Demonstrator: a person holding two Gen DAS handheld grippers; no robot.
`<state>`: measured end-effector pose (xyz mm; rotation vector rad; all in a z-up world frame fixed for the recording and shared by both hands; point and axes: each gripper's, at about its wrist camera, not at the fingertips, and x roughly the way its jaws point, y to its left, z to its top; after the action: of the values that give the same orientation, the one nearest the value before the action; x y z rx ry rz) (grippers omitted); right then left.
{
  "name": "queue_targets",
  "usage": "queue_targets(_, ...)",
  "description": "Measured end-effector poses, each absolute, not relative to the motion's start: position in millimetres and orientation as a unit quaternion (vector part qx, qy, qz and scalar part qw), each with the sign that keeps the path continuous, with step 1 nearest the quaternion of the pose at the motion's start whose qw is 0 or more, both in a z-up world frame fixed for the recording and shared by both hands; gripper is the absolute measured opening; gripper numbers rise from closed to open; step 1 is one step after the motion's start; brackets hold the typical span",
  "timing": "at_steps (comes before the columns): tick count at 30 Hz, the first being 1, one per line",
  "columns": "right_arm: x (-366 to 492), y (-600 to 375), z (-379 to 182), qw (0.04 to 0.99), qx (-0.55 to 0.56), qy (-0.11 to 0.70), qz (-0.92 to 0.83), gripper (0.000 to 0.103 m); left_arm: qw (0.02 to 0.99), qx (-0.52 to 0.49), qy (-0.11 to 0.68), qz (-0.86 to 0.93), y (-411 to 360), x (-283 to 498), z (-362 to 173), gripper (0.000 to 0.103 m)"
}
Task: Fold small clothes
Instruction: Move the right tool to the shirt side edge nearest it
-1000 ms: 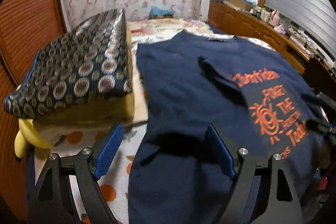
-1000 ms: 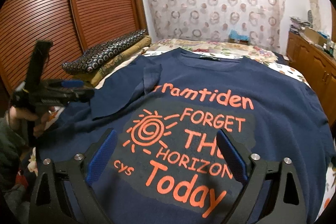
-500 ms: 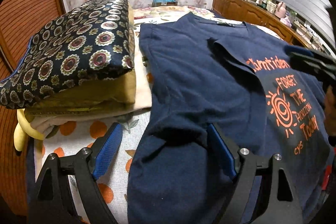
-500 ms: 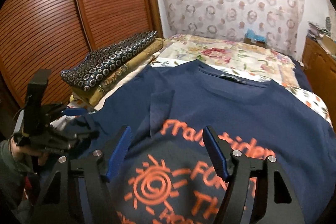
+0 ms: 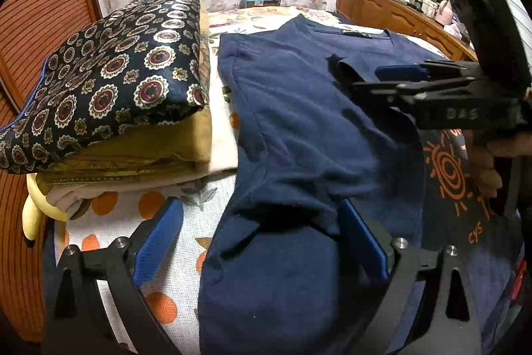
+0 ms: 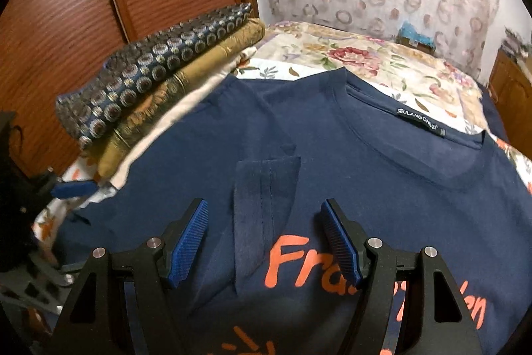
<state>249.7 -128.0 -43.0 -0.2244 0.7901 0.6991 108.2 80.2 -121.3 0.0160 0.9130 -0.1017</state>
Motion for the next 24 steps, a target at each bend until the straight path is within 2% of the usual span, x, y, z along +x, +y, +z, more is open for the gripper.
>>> queue_targets(12, 248, -139, -42, 0.872, -0.131, 0.375, 0.285, 0.072, 0.896, 0.007, 0.441, -0.048, 80, 109, -122, 0.096)
queue_targets(24, 178, -227, -18, 0.900, -0.072, 0.325, 0.282, 0.072, 0.896, 0.008, 0.441, -0.048, 81, 108, -122, 0.097)
